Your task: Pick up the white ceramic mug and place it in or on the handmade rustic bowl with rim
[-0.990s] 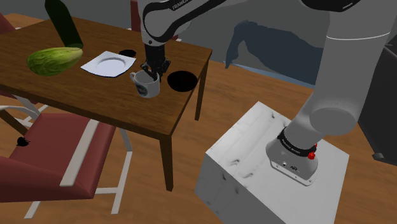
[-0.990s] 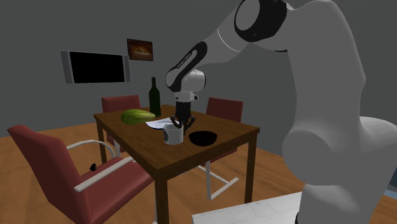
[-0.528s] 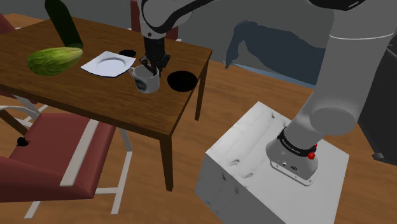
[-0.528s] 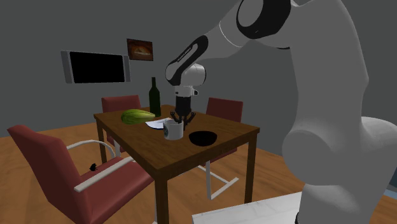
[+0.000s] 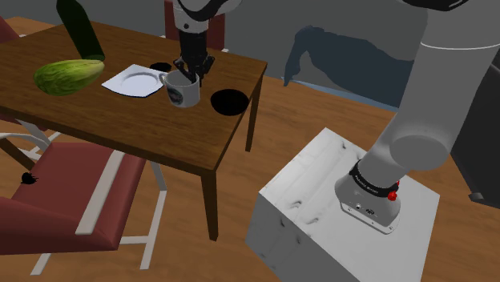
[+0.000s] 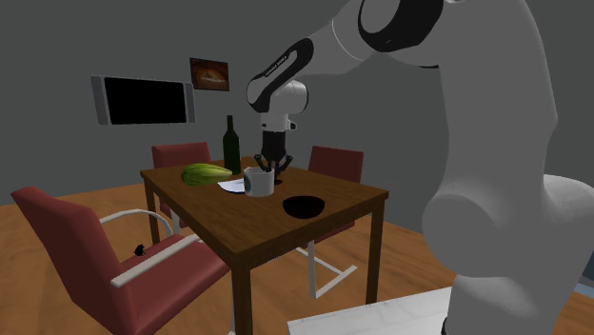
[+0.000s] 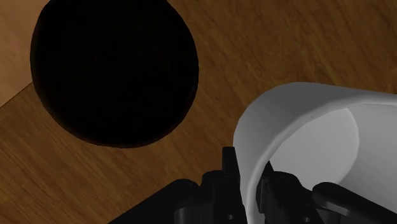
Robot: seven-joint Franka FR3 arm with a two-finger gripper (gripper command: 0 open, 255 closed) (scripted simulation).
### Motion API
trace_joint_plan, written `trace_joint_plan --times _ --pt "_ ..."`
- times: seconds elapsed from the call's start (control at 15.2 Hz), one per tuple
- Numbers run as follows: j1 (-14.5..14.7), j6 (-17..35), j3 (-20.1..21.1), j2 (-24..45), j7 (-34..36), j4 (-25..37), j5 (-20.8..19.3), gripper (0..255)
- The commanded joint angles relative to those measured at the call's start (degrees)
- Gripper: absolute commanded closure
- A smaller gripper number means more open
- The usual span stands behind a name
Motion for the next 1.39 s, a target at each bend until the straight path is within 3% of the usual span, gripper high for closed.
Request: trace_joint_plan --times 0.0,0.53,0.99,1.32 --pt "0.0 -1.3 0.0 -0.3 0.0 1.0 0.1 255" --pt "0.0 -7.0 0.2 -1.7 0.0 5.3 0.4 255" --pt "-5.3 -4.4 -2.2 -14.0 -8.3 -9.6 3.7 255" --pt "-7.6 -3.3 -4.3 -19.7 -13.2 -16.6 4.9 255"
